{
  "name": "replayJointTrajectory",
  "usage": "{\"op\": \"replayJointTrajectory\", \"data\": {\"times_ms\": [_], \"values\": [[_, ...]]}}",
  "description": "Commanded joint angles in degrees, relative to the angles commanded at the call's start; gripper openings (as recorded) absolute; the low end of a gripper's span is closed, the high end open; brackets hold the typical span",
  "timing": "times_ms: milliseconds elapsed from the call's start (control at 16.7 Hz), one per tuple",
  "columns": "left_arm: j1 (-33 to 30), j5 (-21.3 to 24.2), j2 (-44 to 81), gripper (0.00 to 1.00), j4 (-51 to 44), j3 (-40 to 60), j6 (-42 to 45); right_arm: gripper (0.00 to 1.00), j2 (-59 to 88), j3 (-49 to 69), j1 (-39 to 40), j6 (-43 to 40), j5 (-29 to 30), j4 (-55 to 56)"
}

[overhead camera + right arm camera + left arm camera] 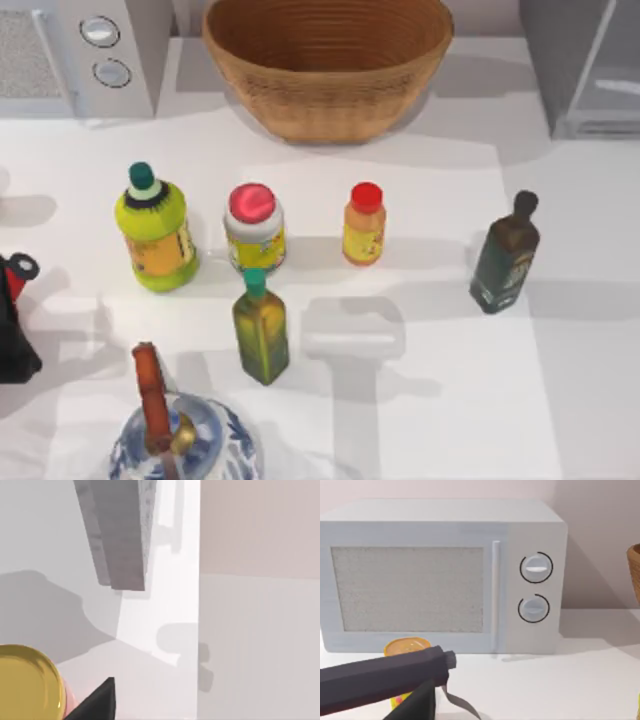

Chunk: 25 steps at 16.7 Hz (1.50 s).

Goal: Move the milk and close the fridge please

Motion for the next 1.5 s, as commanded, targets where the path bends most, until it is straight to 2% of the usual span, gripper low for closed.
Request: {"op": "replayJointTrajectory", "data": {"times_ms": [240,780,960,1200,1500], "values": [[0.0,0.0,0.0,1.0,0.0,0.0,0.0,1.0,-0.01,-0.46,8.35,13.22,1.84,11.04],[0.0,0.0,0.0,1.0,0.0,0.0,0.0,1.0,0.44,-1.28,32.27,54.78,6.8,44.51],[0.0,0.0,0.0,1.0,0.0,0.0,0.0,1.0,0.71,-1.37,39.47,66.04,8.19,54.13],[0.0,0.0,0.0,1.0,0.0,0.0,0.0,1.0,0.82,-1.57,45.38,74.07,9.49,61.47],[0.0,0.0,0.0,1.0,0.0,0.0,0.0,1.0,0.49,-1.92,45.25,74.52,9.51,62.14]]}}
